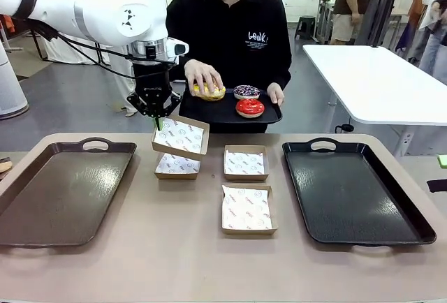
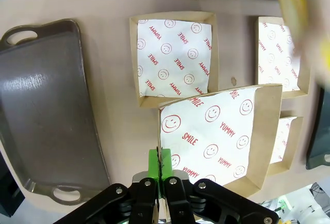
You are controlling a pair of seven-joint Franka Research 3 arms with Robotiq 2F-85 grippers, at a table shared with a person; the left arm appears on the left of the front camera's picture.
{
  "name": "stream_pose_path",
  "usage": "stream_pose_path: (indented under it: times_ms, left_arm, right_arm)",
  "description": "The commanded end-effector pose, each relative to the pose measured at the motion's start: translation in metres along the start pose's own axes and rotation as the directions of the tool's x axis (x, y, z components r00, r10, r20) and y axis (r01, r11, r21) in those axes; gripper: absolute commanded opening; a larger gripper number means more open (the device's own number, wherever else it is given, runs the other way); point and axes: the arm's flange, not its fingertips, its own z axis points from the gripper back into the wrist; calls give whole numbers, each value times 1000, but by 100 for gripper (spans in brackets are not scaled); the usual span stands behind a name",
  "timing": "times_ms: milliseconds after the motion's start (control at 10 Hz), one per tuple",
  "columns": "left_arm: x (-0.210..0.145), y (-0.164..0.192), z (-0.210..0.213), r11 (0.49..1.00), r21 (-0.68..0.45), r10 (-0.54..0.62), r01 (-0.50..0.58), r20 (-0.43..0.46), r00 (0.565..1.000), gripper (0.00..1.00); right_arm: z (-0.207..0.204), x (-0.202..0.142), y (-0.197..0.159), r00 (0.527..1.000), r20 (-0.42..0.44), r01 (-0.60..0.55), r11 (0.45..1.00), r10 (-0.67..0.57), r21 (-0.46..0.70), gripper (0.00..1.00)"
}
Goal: Individually package the donuts and arrange them on the tray.
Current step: Place the picked Paper togo box on the Handle tray while simultaneously picking up another Paper togo box from the table with the other hand.
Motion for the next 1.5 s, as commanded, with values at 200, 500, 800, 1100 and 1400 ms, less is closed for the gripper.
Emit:
stream_pose_path:
  times_ms: [200,500,800,1100,1400]
  left_arm:
    - [-5,3,1,1000,3,4,-4,-1,1000,0]
    - [-5,3,1,1000,3,4,-4,-1,1000,0]
    - [-5,3,1,1000,3,4,-4,-1,1000,0]
    - [-5,3,1,1000,3,4,-4,-1,1000,0]
    - [-5,3,1,1000,3,4,-4,-1,1000,0]
  right_arm:
    - [-1,1,-2,1000,15,-17,1000,16,22,100]
    - [-1,1,-2,1000,15,-17,1000,16,22,100]
    - [-1,1,-2,1000,15,-17,1000,16,22,100]
    - [-1,1,-2,1000,15,-17,1000,16,22,100]
    - [-1,1,-2,1000,15,-17,1000,16,22,100]
